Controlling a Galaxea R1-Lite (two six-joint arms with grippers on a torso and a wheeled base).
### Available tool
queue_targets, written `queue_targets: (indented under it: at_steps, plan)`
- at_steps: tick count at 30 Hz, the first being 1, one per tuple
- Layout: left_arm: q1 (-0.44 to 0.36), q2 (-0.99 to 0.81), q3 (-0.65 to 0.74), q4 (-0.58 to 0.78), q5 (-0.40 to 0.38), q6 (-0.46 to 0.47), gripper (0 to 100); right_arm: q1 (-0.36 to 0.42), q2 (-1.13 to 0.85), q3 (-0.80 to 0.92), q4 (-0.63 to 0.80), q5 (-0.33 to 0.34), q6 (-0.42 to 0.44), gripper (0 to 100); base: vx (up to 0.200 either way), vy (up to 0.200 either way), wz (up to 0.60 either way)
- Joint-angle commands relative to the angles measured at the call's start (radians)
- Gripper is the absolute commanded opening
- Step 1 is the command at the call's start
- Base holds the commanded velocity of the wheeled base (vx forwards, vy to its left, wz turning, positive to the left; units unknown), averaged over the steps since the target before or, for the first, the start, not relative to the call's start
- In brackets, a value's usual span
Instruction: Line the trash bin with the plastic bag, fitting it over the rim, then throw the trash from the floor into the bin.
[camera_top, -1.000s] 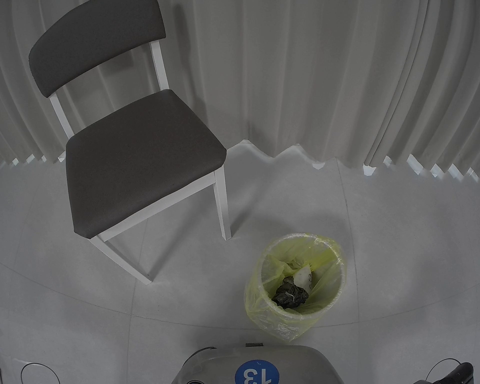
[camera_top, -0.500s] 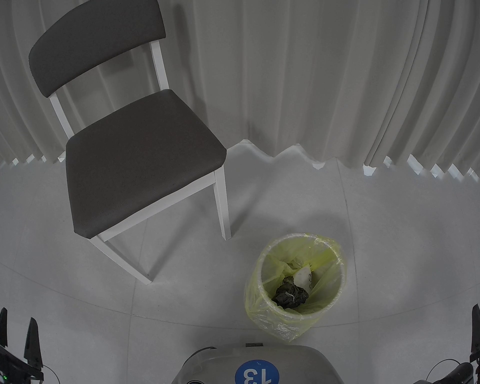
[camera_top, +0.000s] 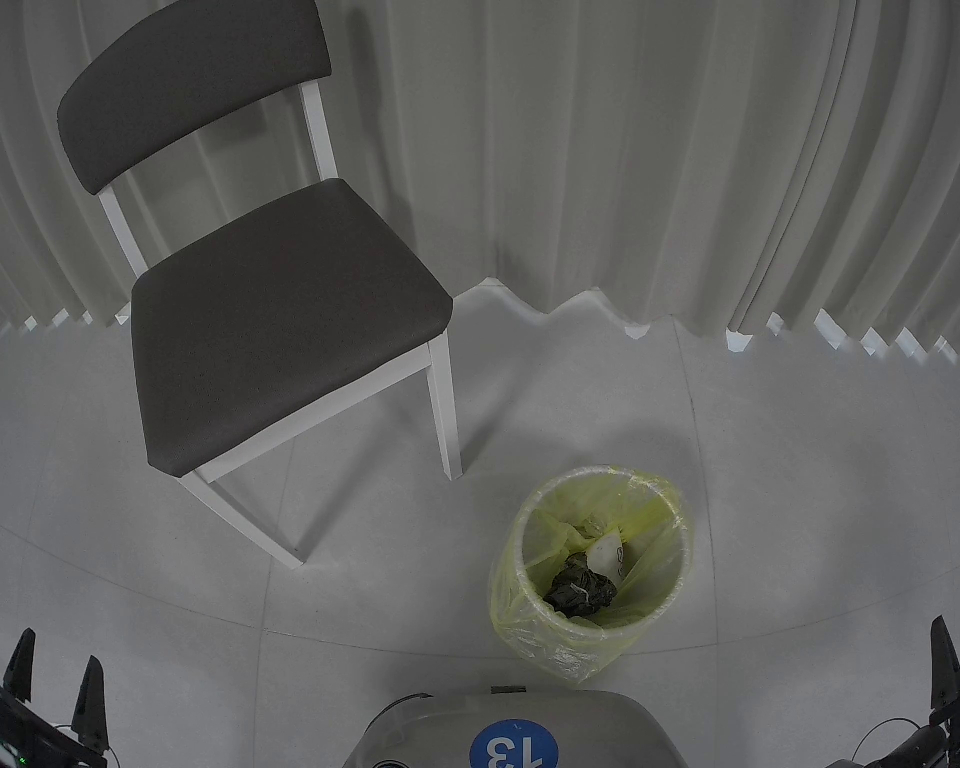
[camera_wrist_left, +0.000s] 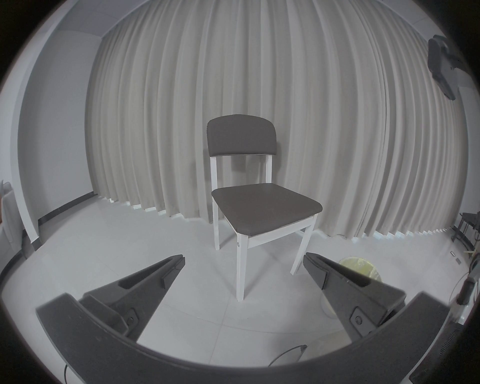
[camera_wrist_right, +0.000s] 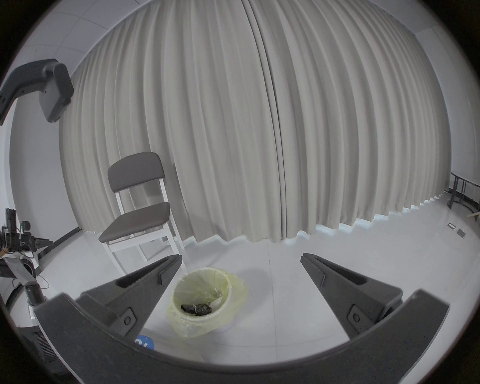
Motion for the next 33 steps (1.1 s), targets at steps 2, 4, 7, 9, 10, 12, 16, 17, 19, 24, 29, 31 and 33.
queue_targets:
  at_steps: [2,4,7,9,10,12,16,17,19,24,29,31,33]
  plan:
    - [0.0,-0.015,0.018,0.035,-0.04,0.022,100,0.0,-0.008,0.018,0.036,-0.004,-0.006,100,0.0,0.0,0.0]
    - [0.0,-0.013,0.013,0.068,-0.043,0.042,100,0.0,-0.008,0.018,0.042,-0.016,-0.019,100,0.0,0.0,0.0]
    - [0.0,-0.015,0.016,0.062,-0.044,0.048,100,0.0,-0.008,0.018,0.046,-0.028,-0.029,100,0.0,0.0,0.0]
    - [0.0,-0.015,0.015,0.062,-0.044,0.047,100,0.0,-0.008,0.018,0.062,-0.028,-0.029,100,0.0,0.0,0.0]
    - [0.0,-0.015,0.016,0.062,-0.043,0.043,100,0.0,-0.008,0.018,0.076,-0.028,-0.031,100,0.0,0.0,0.0]
    - [0.0,-0.013,0.016,0.062,-0.043,0.037,100,0.0,-0.01,0.018,0.123,-0.031,-0.039,100,0.0,0.0,0.0]
    - [0.0,-0.013,0.016,0.062,-0.041,0.033,100,0.0,-0.01,0.018,0.146,-0.079,-0.106,100,0.0,0.0,0.0]
    - [0.0,-0.013,0.016,0.062,-0.041,0.034,100,0.0,-0.01,0.018,0.157,-0.096,-0.129,100,0.0,0.0,0.0]
    - [0.0,-0.015,0.016,0.062,-0.043,0.034,100,0.0,-0.008,0.018,0.201,-0.109,-0.143,100,0.0,0.0,0.0]
    - [0.0,-0.015,0.016,0.06,-0.044,0.037,100,0.0,-0.008,0.016,0.204,-0.106,-0.149,100,0.0,0.0,0.0]
    - [0.0,-0.013,0.016,0.055,-0.049,0.047,100,0.0,-0.008,0.016,0.203,-0.074,-0.154,100,0.0,0.0,0.0]
    - [0.0,-0.013,0.016,0.055,-0.05,0.042,100,0.0,-0.008,0.018,0.201,-0.068,-0.152,100,0.0,0.0,0.0]
    - [0.0,-0.013,0.015,0.057,-0.049,0.028,100,0.002,-0.007,0.016,0.203,-0.066,-0.16,100,0.0,0.0,0.0]
